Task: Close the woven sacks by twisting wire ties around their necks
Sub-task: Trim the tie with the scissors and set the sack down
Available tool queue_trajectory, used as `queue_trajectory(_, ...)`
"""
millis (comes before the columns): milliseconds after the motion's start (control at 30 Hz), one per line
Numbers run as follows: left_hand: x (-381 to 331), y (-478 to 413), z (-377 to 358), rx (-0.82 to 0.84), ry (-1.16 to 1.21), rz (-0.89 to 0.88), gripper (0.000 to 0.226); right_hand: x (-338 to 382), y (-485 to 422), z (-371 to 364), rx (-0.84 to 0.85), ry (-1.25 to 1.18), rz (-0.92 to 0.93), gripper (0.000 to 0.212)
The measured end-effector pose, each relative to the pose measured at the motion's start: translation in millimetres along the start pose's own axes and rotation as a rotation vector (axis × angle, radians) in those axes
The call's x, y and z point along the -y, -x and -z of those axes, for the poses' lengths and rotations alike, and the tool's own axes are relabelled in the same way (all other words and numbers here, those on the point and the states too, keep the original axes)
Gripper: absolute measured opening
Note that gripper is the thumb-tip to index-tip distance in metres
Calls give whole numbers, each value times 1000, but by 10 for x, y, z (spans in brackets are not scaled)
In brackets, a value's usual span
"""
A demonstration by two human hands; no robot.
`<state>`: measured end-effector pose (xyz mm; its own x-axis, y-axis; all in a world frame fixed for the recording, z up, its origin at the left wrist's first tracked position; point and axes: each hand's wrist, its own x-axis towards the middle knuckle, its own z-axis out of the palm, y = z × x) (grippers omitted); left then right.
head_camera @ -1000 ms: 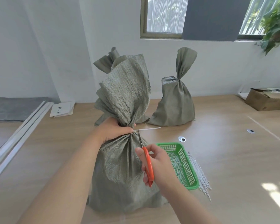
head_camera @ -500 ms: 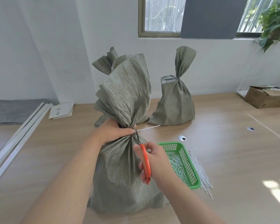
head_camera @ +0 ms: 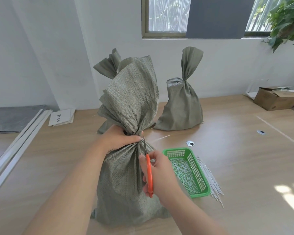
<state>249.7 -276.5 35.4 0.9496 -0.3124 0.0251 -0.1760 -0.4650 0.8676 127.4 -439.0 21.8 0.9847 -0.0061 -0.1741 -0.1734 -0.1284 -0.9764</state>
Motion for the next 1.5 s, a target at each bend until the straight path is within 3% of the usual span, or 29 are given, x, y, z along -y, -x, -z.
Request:
queue_trajectory(500, 10, -7, 25, -5, -12, 8, 19, -79, -72, 304, -49, -46, -14, 24)
queue_trajectory(833, -58, -37, 47, -4, -44, 67, 23, -932, -482, 932, -286, 819, 67, 22)
queue_trajectory(1000, -19, -83, 64, -30, -59, 72, 26, -1532, -452, 1019, -243, 1022, -52, 23)
queue_trajectory(1233, -19, -124, 61, -45, -52, 84, 23, -2398, -163, 1047, -146, 955, -340, 18)
queue_trajectory(1367, -20, -143, 59, -48, -57, 97, 25, -2650, -35, 1021, -142, 906, -450, 32)
queue_trajectory(1500, -18, -153, 65, -55, -48, 77, 23, -2788, 17, 980, -121, 884, -562, 27)
